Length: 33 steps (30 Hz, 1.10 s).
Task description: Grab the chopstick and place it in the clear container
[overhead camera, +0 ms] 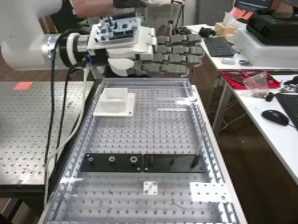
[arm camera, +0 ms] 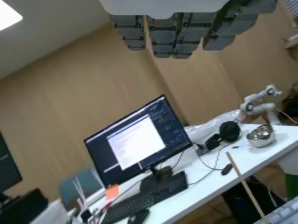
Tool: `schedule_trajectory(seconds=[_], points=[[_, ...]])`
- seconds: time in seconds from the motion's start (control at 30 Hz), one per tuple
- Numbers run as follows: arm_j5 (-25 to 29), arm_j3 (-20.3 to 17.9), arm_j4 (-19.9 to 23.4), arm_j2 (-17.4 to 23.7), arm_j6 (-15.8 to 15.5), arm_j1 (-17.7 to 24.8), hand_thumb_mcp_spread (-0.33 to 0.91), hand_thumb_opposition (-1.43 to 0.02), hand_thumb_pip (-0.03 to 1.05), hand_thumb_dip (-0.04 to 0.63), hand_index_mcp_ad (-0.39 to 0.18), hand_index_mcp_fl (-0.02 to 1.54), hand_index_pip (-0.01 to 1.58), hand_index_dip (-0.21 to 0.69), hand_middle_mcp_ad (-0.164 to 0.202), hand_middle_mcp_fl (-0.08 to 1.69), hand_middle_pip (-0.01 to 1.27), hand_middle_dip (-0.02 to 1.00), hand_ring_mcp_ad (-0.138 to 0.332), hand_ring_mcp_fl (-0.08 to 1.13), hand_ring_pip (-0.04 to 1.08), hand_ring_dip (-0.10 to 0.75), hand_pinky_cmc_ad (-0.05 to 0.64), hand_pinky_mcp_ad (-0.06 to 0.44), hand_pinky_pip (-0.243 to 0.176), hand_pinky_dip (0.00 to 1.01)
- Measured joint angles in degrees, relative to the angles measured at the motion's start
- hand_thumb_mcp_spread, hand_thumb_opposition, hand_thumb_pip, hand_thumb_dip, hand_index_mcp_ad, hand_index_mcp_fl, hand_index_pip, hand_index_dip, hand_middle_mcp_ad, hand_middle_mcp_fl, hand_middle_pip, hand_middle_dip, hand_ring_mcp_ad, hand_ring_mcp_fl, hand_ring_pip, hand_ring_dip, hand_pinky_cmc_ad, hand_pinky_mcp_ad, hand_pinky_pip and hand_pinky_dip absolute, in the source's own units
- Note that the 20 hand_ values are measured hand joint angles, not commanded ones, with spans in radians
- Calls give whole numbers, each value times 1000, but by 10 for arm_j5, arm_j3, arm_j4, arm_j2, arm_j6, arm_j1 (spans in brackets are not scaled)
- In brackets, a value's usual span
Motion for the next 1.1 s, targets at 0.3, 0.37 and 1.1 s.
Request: schedule_trajectory(seconds=[0.3,0.37,1.1], points=[[50,-22,72,-29,63,-9,281,-360,559,141,19,257,38,138,75,248,87,192,19,16,26,16,-33,68,-56,115],[60,-22,79,-39,82,-11,304,-483,560,178,19,274,38,161,75,269,87,288,19,7,56,17,9,87,-75,168],[135,28,101,-151,276,-27,379,-745,787,291,19,236,897,101,75,377,330,525,70,152,84,201,155,201,-108,281]])
